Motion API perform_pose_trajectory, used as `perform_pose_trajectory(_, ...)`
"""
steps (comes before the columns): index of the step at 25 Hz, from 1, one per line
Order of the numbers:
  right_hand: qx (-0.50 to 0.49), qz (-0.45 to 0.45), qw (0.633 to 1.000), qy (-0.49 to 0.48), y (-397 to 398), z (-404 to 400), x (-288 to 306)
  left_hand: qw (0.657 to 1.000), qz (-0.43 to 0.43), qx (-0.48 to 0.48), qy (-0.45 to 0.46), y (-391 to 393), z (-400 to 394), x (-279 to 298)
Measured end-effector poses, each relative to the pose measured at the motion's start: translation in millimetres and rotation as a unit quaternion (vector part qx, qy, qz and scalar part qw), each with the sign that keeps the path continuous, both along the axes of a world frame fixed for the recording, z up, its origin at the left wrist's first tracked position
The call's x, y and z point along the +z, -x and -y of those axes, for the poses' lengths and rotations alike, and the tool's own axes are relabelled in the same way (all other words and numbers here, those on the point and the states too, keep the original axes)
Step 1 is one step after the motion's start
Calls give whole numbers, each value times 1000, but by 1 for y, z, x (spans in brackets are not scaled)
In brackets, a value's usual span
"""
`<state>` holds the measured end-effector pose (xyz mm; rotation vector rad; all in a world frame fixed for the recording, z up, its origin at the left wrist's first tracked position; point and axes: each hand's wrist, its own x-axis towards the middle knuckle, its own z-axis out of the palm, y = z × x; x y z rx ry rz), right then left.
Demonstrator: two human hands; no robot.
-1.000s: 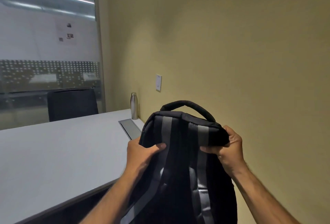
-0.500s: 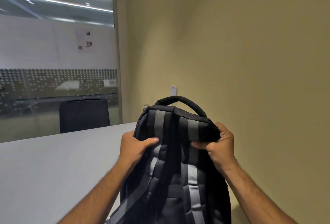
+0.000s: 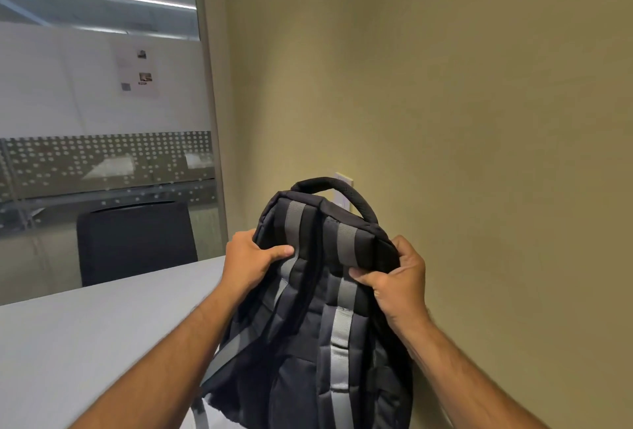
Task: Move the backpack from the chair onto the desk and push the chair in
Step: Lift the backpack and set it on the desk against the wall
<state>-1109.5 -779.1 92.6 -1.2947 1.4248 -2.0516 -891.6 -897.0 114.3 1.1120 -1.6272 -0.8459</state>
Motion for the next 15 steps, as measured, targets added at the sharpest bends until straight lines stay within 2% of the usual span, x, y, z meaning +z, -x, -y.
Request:
perform_pose_trajectory(7,-110,-23,993,-30,-20,74,-35,997,-10,-65,-33,23,96,-15)
perform_pose_trajectory(15,-167,-12,984,-56,-36,118,-55,990,10,-127,-58,60,168,-33)
